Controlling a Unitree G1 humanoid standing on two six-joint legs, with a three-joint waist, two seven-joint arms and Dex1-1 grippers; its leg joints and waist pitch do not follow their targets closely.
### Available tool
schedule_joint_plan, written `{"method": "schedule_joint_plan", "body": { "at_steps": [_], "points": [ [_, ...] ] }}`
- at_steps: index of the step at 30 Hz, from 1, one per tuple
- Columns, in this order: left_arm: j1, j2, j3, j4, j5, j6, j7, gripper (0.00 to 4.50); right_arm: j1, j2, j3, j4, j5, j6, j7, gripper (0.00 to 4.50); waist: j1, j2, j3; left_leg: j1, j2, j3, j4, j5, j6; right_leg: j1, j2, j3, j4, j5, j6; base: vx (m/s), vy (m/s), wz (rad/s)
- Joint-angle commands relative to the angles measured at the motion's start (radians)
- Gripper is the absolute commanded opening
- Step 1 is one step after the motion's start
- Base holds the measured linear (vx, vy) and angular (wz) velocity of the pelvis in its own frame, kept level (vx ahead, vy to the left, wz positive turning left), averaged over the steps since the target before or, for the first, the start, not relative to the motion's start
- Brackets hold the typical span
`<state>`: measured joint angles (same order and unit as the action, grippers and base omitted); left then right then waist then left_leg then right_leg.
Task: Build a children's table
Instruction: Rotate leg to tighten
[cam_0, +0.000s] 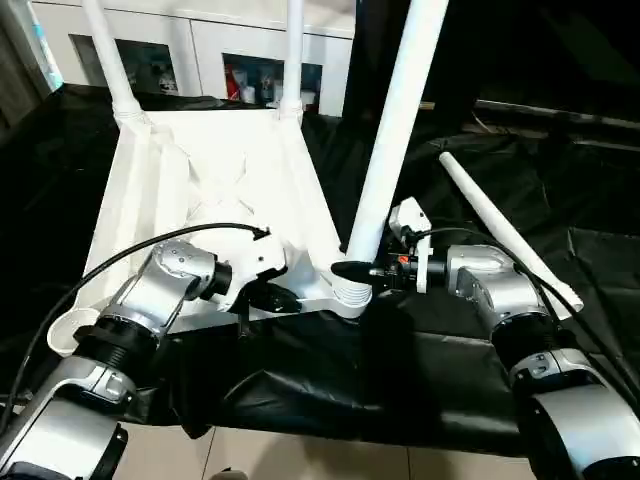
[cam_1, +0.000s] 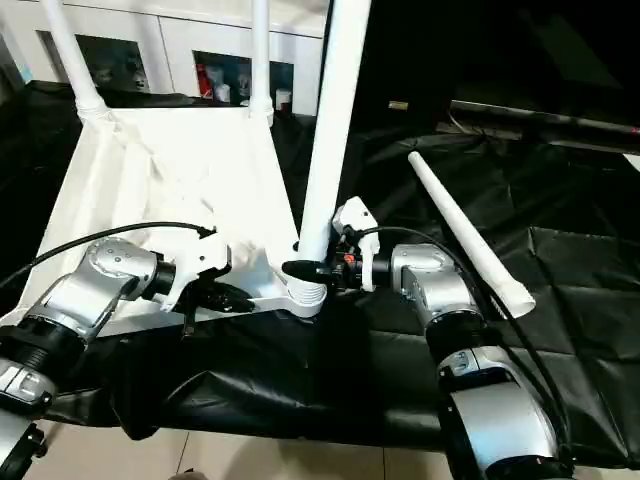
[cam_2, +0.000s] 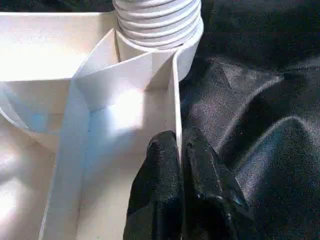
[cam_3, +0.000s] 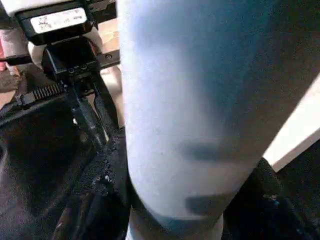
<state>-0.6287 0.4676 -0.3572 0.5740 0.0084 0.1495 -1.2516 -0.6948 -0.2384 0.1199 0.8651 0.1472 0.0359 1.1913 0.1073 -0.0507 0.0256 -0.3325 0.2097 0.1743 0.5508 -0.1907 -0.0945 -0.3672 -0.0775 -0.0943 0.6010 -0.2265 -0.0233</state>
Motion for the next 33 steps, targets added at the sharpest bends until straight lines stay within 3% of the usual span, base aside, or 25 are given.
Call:
{"method": "schedule_joint_plan", "body": {
  "at_steps": [1, 4, 5, 8, 9, 11, 17, 22, 24, 26, 28, 33],
  "points": [
    [-0.043, 0.004, 0.006, -0.042, -0.019, -0.048, -0.057, 0.0, 0.118, -0.057, 0.099, 0.109, -0.163, 0.032, -0.044, 1.9, -0.003, 0.023, -0.04, 0.0, 0.037, -0.001, -0.056, -0.123, 0.023, 0.04, -0.073, 0.058, -0.047, 0.042, -0.248, 0.0, 0.0, 0.0],
    [-0.05, 0.003, 0.007, -0.028, -0.007, -0.051, -0.033, 0.0, 0.131, -0.056, 0.11, 0.094, -0.173, 0.002, -0.065, 1.9, -0.002, 0.02, -0.039, -0.001, 0.037, -0.001, -0.057, -0.136, 0.021, 0.04, -0.074, 0.059, -0.051, 0.015, -0.238, 0.0, 0.0, 0.0],
    [-0.052, 0.002, 0.009, -0.024, -0.005, -0.051, -0.024, 0.0, 0.138, -0.055, 0.111, 0.084, -0.175, -0.011, -0.074, 1.9, -0.002, 0.016, -0.038, 0.0, 0.036, 0.0, -0.058, -0.146, 0.019, 0.039, -0.074, 0.06, -0.053, -0.008, -0.231, 0.0, 0.0, 0.0],
    [-0.052, -0.001, 0.014, -0.022, -0.004, -0.052, -0.012, 0.0, 0.15, -0.051, 0.107, 0.068, -0.167, -0.031, -0.096, 1.9, -0.003, 0.018, -0.032, 0.001, 0.038, -0.004, -0.064, -0.202, 0.008, 0.034, -0.077, 0.062, -0.062, -0.109, -0.214, 0.0, 0.0, 0.0],
    [-0.052, -0.002, 0.016, -0.021, -0.004, -0.052, -0.01, 0.0, 0.158, -0.048, 0.101, 0.058, -0.159, -0.035, -0.102, 1.9, -0.003, 0.011, -0.032, 0.001, 0.038, -0.003, -0.063, -0.207, 0.009, 0.035, -0.077, 0.063, -0.065, -0.126, -0.209, 0.0, 0.0, 0.0],
    [-0.052, -0.004, 0.017, -0.021, -0.004, -0.051, -0.008, 0.0, 0.168, -0.045, 0.095, 0.044, -0.147, -0.041, -0.108, 1.9, -0.001, 0.015, -0.032, 0.002, 0.038, -0.005, -0.065, -0.214, 0.007, 0.033, -0.078, 0.065, -0.066, -0.154, -0.199, 0.0, 0.0, 0.0],
    [-0.051, -0.009, 0.022, -0.016, -0.002, -0.053, -0.002, 0.0, 0.203, -0.051, 0.075, 0.001, -0.117, -0.052, -0.116, 1.9, -0.002, 0.018, -0.035, 0.001, 0.037, -0.005, -0.062, -0.182, 0.013, 0.034, -0.074, 0.064, -0.058, -0.07, -0.211, 0.0, 0.0, 0.0],
    [-0.055, -0.012, 0.025, -0.009, 0.003, -0.046, 0.011, 0.0, 0.209, -0.045, 0.08, 0.001, -0.124, -0.048, -0.152, 1.9, -0.002, 0.017, -0.035, 0.001, 0.037, -0.005, -0.062, -0.191, 0.012, 0.034, -0.074, 0.064, -0.06, -0.084, -0.212, 0.0, 0.0, 0.0],
    [-0.064, -0.022, 0.029, 0.006, 0.012, -0.031, 0.043, 0.0, 0.195, -0.024, 0.066, 0.037, -0.139, -0.042, -0.26, 1.9, -0.003, 0.018, -0.032, 0.001, 0.037, -0.006, -0.064, -0.2, 0.005, 0.032, -0.075, 0.065, -0.062, -0.103, -0.206, 0.0, 0.0, 0.0],
    [-0.073, -0.037, 0.033, 0.024, 0.023, -0.008, 0.084, 0.0, 0.174, 0.0, 0.044, 0.084, -0.152, -0.032, -0.399, 1.9, -0.005, 0.018, -0.029, 0.003, 0.034, -0.007, -0.069, -0.237, -0.014, 0.028, -0.077, 0.066, -0.069, -0.181, -0.191, 0.0, 0.0, 0.0],
    [-0.091, -0.063, 0.04, 0.058, 0.046, 0.024, 0.167, 0.0, 0.153, 0.03, 0.007, 0.131, -0.147, -0.004, -0.558, 1.9, -0.011, 0.018, -0.024, 0.009, 0.035, -0.012, -0.072, -0.308, -0.033, 0.021, -0.083, 0.067, -0.086, -0.347, -0.153, 0.0, 0.0, 0.0],
    [-0.171, -0.199, 0.077, 0.191, 0.078, 0.12, 0.449, 0.0, 0.087, 0.14, -0.099, 0.253, -0.077, 0.083, -0.92, 1.9, -0.025, 0.017, -0.018, 0.013, 0.029, -0.02, -0.071, -0.375, -0.045, 0.007, -0.086, 0.063, -0.11, -0.526, -0.091, -0.039, -0.001, -0.01]
  ]
}}
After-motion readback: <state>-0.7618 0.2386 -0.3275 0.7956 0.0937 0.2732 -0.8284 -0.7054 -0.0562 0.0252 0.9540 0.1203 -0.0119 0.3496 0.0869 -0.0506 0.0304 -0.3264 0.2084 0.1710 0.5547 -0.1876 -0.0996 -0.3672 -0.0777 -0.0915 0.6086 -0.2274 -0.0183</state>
